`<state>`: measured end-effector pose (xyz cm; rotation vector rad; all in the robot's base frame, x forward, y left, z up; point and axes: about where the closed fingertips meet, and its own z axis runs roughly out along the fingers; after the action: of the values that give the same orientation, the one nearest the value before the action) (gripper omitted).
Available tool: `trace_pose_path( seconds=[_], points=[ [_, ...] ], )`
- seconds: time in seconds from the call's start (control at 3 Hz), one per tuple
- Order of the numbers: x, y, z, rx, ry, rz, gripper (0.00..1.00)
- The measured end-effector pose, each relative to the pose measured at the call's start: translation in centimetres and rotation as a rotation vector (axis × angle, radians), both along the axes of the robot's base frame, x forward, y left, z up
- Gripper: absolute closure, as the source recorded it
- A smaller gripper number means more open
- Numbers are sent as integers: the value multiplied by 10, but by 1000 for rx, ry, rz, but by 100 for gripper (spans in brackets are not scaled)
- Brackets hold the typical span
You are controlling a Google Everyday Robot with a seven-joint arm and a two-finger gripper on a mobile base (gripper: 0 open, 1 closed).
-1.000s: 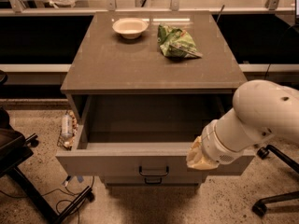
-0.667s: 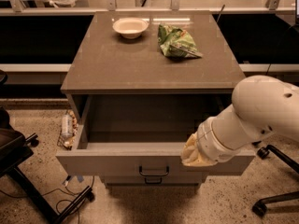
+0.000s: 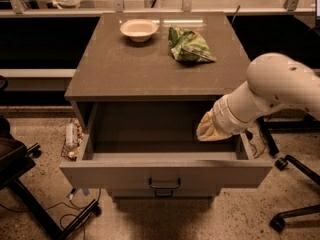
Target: Open top drawer
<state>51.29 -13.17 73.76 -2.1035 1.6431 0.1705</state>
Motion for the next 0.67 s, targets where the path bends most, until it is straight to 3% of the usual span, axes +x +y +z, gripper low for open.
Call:
trace_pose_path(
  seconds=[0.33, 0.67],
  points=[
    [34, -3, -32, 1, 38, -42, 100],
    [39, 16, -68, 27, 88, -77, 100]
  ],
)
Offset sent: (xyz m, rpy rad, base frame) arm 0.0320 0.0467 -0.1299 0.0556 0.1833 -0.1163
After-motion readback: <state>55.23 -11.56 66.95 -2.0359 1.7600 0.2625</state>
